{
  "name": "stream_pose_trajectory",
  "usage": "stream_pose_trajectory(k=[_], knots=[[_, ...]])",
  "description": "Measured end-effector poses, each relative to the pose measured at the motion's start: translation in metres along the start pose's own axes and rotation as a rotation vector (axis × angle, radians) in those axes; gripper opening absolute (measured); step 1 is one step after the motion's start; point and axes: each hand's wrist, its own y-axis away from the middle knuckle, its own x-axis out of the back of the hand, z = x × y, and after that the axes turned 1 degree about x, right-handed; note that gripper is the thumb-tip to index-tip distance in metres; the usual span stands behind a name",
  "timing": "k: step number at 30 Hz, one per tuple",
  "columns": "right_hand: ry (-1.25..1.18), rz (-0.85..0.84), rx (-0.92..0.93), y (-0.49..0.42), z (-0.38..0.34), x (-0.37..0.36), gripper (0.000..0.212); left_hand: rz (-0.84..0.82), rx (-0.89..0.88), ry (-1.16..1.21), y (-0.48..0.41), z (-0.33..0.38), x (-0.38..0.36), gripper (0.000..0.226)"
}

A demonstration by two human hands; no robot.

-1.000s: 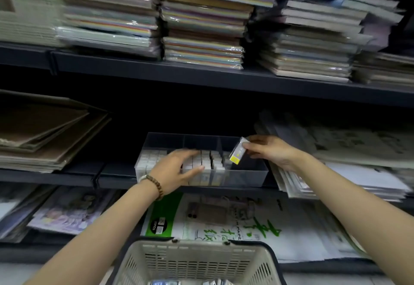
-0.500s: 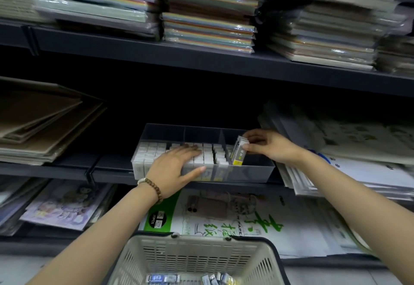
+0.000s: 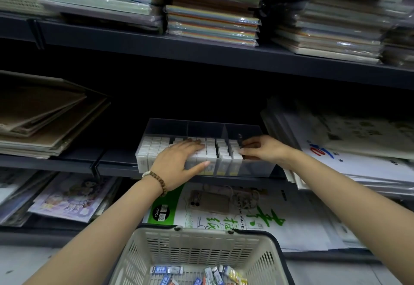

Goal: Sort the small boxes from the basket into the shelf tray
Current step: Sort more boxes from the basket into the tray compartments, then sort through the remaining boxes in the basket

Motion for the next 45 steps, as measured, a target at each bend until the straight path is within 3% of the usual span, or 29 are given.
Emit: stream_pose_trajectory(k=[3, 11, 14, 19, 25, 30, 33, 36, 42, 45], knots=[[0.092, -0.066, -0.06, -0.007, -0.006, -0.002, 0.065, -0.012, -0.003, -0.007, 0.001, -0.001, 0.0, 0.077], [-0.006, -0.031, -0.069, -0.005, -0.013, -0.019, 0.062, 0.0, 0.009, 0.043, 0.009, -0.008, 0.009, 0.085], [-0.076, 0.041, -0.079, -0.004, -0.017, -0.027, 0.06, -0.012, 0.014, 0.058, 0.015, -0.012, 0.016, 0.087], [0.059, 0.179, -0.133, -0.003, -0.02, -0.03, 0.055, -0.035, 0.032, 0.072, 0.017, -0.01, 0.019, 0.076], [-0.036, 0.141, -0.002, 0.016, -0.022, -0.029, 0.035, -0.075, 0.037, 0.105, 0.02, -0.006, 0.025, 0.073], [-0.203, 0.236, 0.234, 0.06, -0.014, -0.023, 0.009, -0.002, -0.01, 0.265, 0.052, 0.003, 0.021, 0.065], [-0.33, 0.132, 0.217, 0.084, 0.009, -0.033, 0.009, 0.004, -0.017, 0.281, 0.08, 0.004, 0.005, 0.059], [-0.327, -0.001, 0.081, 0.092, 0.053, -0.063, 0.01, -0.125, 0.05, 0.32, 0.105, 0.0, -0.024, 0.06], [-0.089, -0.367, -0.178, 0.078, 0.156, -0.149, 0.014, -0.632, 0.231, 0.29, 0.144, -0.017, -0.11, 0.072], [-0.068, -0.501, -0.327, 0.066, 0.198, -0.194, 0.017, -0.793, 0.301, 0.366, 0.162, -0.029, -0.162, 0.057]])
